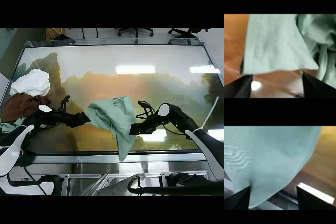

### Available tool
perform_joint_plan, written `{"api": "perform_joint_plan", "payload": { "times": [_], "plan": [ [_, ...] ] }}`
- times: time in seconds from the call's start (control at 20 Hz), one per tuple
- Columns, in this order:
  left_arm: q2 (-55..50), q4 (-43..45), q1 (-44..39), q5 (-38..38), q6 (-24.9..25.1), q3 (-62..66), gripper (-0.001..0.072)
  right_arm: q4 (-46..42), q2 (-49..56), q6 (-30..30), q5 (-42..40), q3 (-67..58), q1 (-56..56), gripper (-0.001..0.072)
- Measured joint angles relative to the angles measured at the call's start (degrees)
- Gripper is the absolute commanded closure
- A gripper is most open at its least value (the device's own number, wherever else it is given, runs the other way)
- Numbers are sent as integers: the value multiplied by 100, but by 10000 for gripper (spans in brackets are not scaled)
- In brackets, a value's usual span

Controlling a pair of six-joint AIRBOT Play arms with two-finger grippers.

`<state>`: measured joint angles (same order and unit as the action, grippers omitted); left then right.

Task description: Fold the shirts.

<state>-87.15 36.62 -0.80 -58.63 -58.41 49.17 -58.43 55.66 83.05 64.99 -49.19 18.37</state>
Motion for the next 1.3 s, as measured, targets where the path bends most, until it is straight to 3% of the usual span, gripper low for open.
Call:
{"api": "perform_joint_plan", "payload": {
  "times": [0.05, 0.1, 0.15, 0.2, 0.25, 0.6, 1.0, 1.3],
  "plan": [
    [-177, -105, -44, 35, 68, 114, 121, 52, 42, -2, -46, 9, 48, 155],
    [-372, -238, -90, 20, 125, 269, 320, 105, 70, -20, -57, 15, 85, 347],
    [-527, -221, -122, 28, 162, 417, 707, 173, 94, -28, -63, 17, 114, 559],
    [-682, -114, -144, 35, 199, 570, 700, 225, 111, -61, -72, 22, 133, 654],
    [-776, -85, -157, -28, 214, 719, 701, 280, 122, -118, -87, 22, 146, 688],
    [-505, -26, -179, -492, 136, 1279, 703, 479, -44, -452, -81, -396, 9, 689],
    [2592, 389, 295, -1309, -374, 2549, 702, 946, -1412, -1038, 354, -3150, -1204, 689],
    [4572, 1038, 745, -1886, -739, 3213, 702, 332, -2330, -938, 179, -3976, -1731, 689]
  ]
}}
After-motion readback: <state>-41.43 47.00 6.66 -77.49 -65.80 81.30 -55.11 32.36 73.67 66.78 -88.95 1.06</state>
